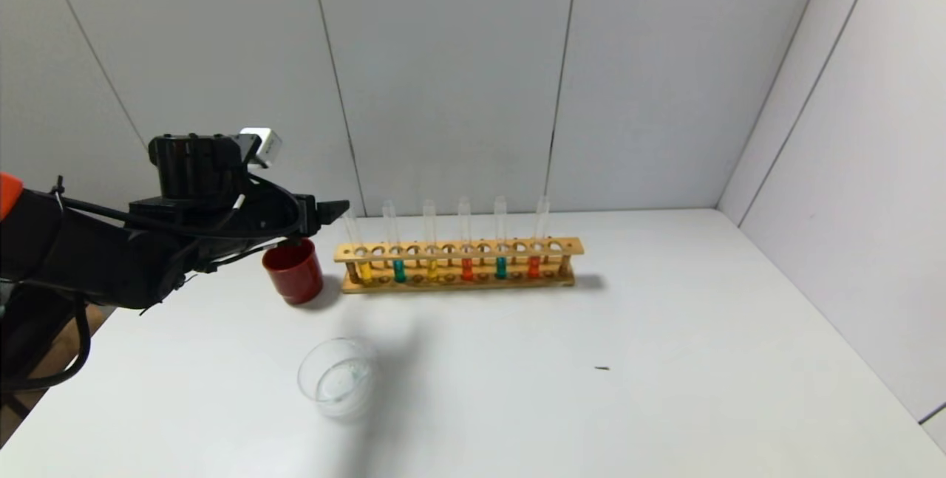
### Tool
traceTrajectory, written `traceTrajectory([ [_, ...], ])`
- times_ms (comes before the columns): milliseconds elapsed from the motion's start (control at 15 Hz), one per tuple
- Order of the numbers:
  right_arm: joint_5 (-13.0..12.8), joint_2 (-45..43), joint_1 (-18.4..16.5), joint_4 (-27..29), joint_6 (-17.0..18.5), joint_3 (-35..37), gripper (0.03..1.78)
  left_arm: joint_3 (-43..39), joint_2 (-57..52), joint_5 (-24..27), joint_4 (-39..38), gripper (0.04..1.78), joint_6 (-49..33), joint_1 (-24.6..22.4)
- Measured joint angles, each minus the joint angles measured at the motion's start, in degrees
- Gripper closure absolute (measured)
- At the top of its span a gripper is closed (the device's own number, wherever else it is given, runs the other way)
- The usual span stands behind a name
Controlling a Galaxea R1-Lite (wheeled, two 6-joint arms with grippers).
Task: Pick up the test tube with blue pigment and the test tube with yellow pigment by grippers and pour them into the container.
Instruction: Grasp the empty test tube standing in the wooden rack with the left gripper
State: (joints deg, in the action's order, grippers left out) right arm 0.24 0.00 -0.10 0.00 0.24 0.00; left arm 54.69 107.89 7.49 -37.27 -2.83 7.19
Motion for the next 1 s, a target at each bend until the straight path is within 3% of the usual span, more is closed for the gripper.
traceTrajectory([
  [267, 0.0, 0.0, 0.0, 0.0, 0.0, 0.0, 0.06, 0.0, 3.8, -0.1, -3.8, 0.07, 0.0, 1.9],
  [1000, 0.0, 0.0, 0.0, 0.0, 0.0, 0.0, 0.06, 3.8, 10.9, -0.6, -4.2, 0.07, 0.0, 3.9],
])
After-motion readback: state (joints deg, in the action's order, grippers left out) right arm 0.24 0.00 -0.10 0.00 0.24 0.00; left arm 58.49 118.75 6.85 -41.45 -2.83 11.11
